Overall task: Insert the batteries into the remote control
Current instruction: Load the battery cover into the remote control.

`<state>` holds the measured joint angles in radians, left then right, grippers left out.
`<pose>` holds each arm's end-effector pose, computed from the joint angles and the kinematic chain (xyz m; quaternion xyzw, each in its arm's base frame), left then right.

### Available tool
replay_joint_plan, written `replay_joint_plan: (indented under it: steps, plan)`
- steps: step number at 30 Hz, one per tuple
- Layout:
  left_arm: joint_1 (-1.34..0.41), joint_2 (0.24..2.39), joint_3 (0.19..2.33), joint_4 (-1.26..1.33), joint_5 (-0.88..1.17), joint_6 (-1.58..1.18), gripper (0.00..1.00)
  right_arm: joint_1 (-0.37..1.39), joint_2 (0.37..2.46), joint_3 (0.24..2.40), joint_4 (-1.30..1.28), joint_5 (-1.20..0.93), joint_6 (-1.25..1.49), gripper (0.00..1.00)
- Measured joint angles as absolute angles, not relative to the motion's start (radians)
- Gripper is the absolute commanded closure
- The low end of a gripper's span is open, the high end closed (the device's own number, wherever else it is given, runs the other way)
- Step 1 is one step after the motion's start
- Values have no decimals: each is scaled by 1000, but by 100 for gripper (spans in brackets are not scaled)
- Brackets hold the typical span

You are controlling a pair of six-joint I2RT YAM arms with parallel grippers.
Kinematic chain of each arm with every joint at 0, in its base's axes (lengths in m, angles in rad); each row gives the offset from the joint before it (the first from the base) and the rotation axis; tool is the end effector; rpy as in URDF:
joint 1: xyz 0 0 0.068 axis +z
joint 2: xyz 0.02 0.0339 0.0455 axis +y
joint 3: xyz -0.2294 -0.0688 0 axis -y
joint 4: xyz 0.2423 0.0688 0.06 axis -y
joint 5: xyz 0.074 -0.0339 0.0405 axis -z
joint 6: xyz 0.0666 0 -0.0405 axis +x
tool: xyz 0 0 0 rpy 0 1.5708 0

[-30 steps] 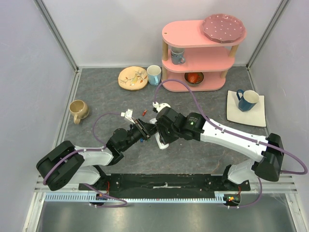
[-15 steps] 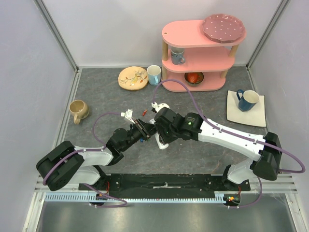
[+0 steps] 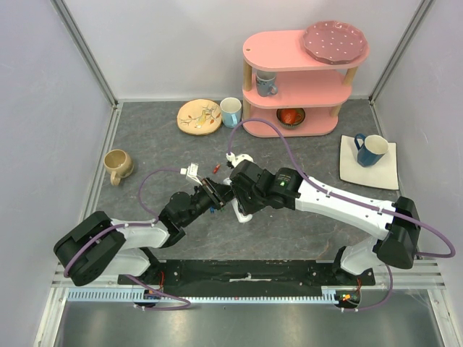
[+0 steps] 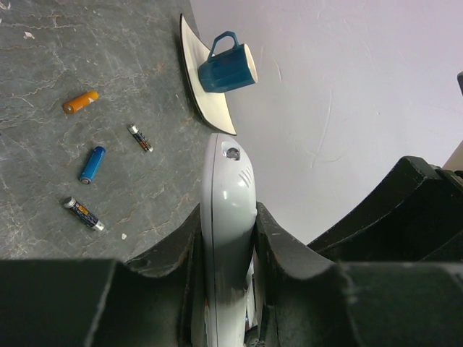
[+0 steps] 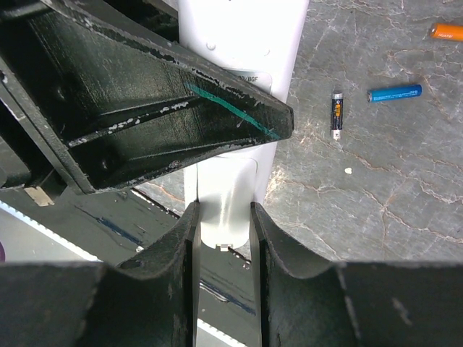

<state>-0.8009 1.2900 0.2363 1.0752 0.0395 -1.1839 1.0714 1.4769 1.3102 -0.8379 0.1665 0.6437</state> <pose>0.1853 -0.1949 0.1560 -0.1192 0.6892 -0.6059 0.3791 0.1640 0.2777 0.2430 -0.1804 0.9400 0.1583 0.2425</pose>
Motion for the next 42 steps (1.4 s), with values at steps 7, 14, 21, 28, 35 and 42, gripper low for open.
replay_joint_plan:
  steps: [7, 14, 21, 28, 35, 42]
  plan:
    - [-804, 1287, 236, 1071, 30, -1184, 98, 1071, 1477, 1310, -836, 167, 641, 59]
    - [-807, 1281, 236, 1068, 30, -1185, 98, 1071, 1477, 1310, -836, 168, 635, 51]
    - [-807, 1280, 236, 1063, 30, -1185, 98, 1071, 1476, 1309, -840, 181, 630, 43]
    - [-808, 1280, 236, 1063, 31, -1185, 98, 1069, 1471, 1309, -847, 183, 628, 37]
    - [-822, 1282, 236, 1089, 45, -1192, 98, 1069, 1465, 1306, -812, 174, 633, 32]
    - [-822, 1282, 236, 1103, 51, -1193, 98, 1069, 1460, 1304, -799, 171, 637, 29]
